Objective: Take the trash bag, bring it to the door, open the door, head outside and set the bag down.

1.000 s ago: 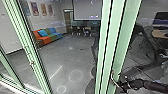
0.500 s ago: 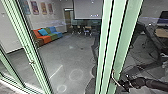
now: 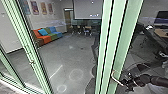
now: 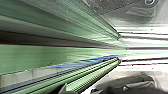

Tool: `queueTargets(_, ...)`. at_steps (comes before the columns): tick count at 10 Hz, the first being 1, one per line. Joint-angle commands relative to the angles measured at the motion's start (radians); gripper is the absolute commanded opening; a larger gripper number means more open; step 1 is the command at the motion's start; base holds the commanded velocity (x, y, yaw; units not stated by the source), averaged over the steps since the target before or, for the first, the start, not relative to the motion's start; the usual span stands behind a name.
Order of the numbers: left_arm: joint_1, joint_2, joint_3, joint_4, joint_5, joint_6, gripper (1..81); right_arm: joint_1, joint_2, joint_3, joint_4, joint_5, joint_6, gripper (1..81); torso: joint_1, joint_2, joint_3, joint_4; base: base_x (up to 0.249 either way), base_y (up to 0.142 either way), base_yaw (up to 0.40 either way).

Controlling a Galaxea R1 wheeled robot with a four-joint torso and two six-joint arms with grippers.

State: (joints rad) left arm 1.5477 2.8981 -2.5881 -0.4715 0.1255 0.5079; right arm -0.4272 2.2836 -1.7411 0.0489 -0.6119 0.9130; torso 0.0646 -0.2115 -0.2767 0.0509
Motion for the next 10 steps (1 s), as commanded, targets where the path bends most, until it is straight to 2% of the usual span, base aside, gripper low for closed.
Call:
queueTargets(1,-0.014,-0.009,0.005,-0.004,0.088,0.003,1.0,0.325,-0.088,-0.084,-0.106,0.135,0.095,81.1,0.000,0.000,0.000,0.000,0.000,0.000,0.000)
queueTargets(4,-0.014,-0.009,0.005,-0.004,0.088,0.003,1.0,0.376,-0.100,-0.092,-0.193,0.116,0.095,81.1,0.000,0.000,0.000,0.000,0.000,0.000,0.000)
queueTargets(6,-0.014,-0.005,0.005,-0.003,0.088,0.004,1.0,0.400,-0.135,-0.058,-0.241,0.104,0.095,81.1,0.000,0.000,-0.001,0.000,0.000,0.000,0.000)
queueTargets(7,-0.014,-0.002,0.005,-0.001,0.088,0.004,1.0,0.411,-0.148,-0.031,-0.267,0.071,0.095,81.1,0.000,0.000,-0.001,0.000,0.000,0.000,0.000)
queueTargets(10,-0.014,0.000,0.002,-0.003,0.088,0.004,1.0,0.434,-0.191,0.011,-0.303,0.041,0.095,81.1,0.001,0.001,0.001,0.000,0.000,0.000,0.000)
